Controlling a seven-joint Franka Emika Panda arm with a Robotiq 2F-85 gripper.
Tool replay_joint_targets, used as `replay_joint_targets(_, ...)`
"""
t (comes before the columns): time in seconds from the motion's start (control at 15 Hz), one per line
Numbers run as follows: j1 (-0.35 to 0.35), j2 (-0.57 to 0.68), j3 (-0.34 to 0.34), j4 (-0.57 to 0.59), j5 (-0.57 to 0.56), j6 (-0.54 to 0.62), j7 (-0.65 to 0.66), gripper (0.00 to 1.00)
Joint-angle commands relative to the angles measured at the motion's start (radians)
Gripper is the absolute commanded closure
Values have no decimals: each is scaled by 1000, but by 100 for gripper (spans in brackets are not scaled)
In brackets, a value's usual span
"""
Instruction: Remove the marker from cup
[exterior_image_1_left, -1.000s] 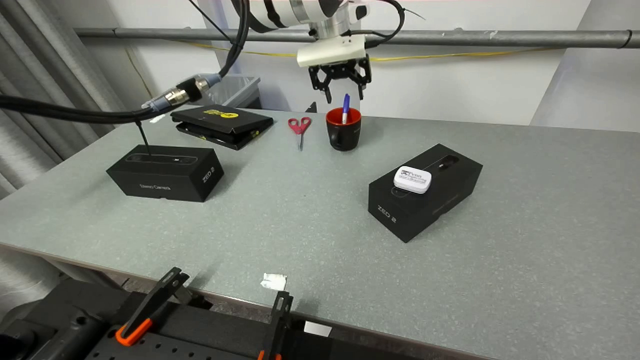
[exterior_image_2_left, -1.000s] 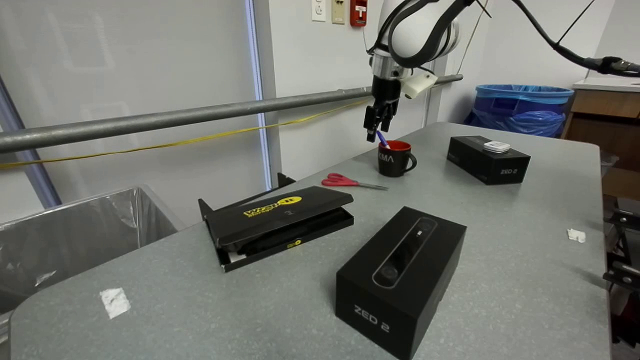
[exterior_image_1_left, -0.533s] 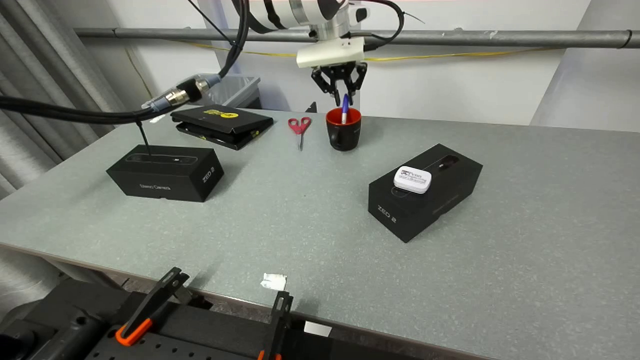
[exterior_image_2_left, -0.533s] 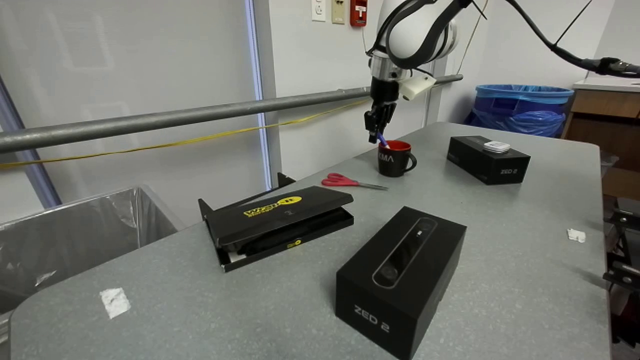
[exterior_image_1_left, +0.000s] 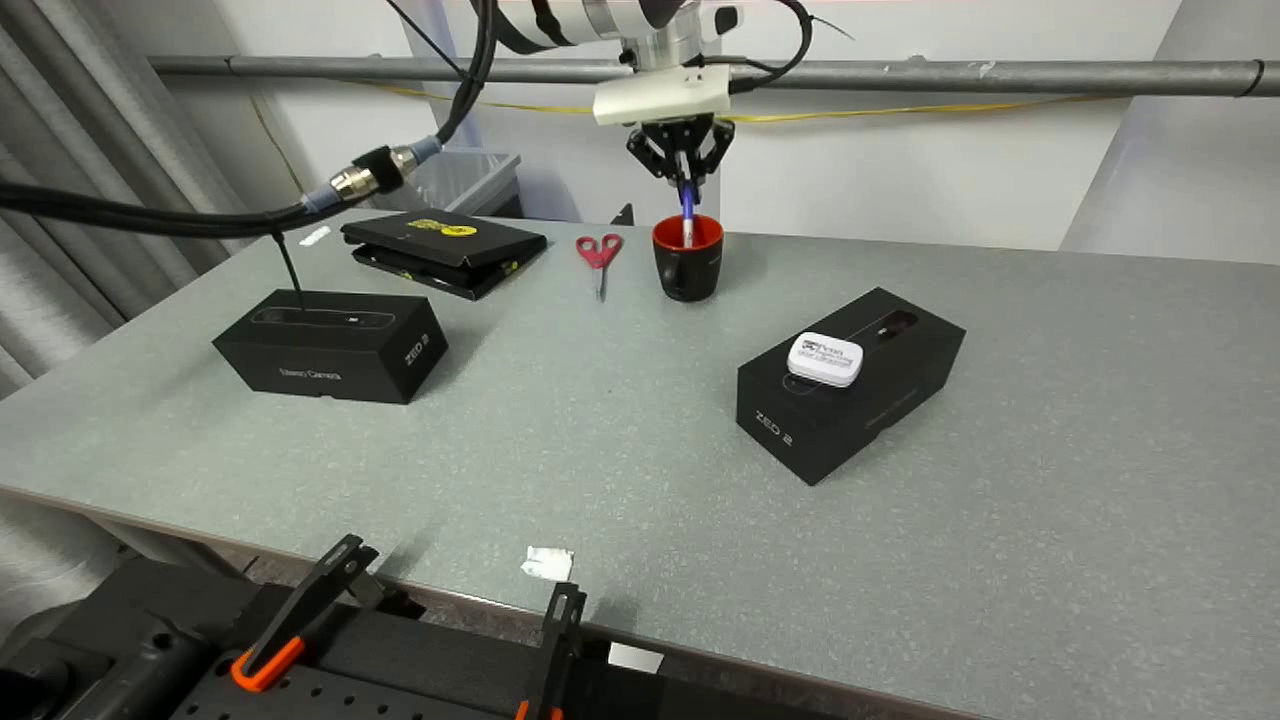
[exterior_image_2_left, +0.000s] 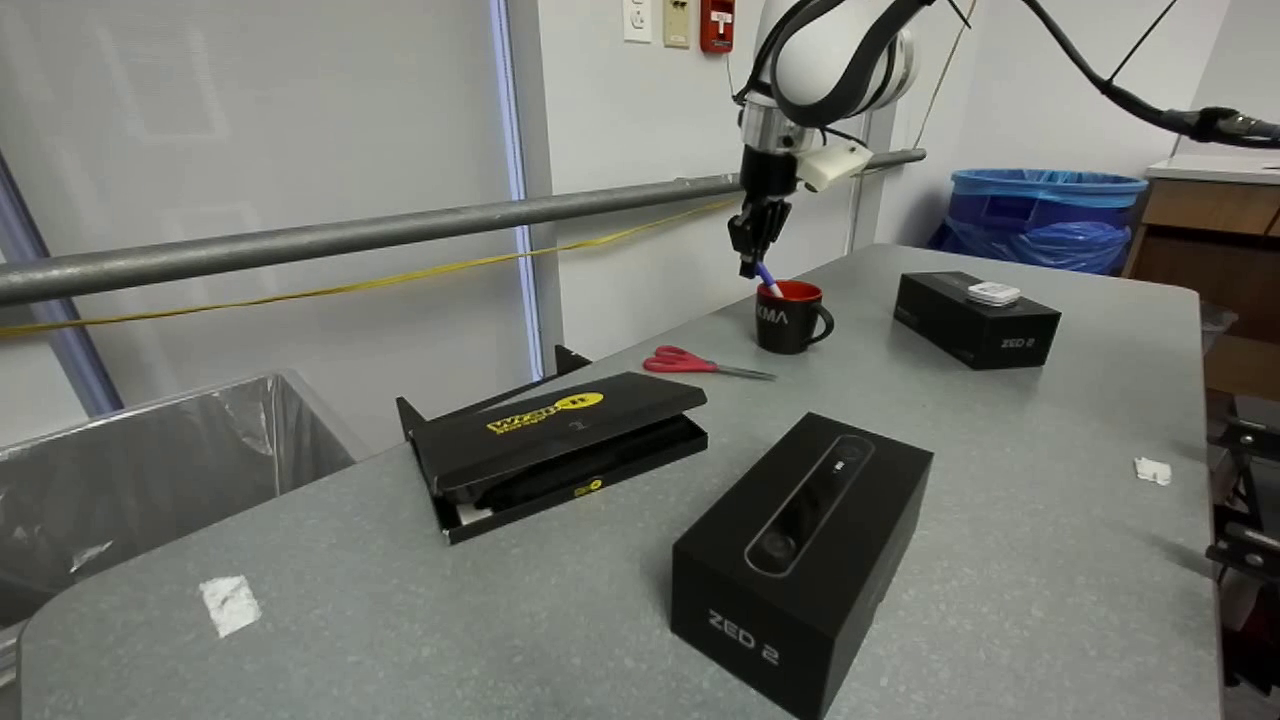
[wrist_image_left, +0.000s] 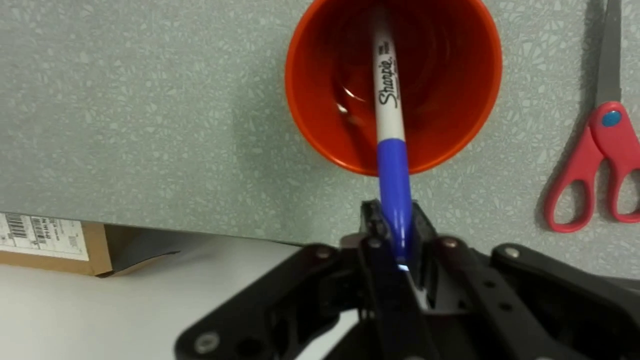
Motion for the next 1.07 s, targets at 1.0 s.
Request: replay_joint_targets(1.0,71,-194,71,-310,-37,-291,-144,97)
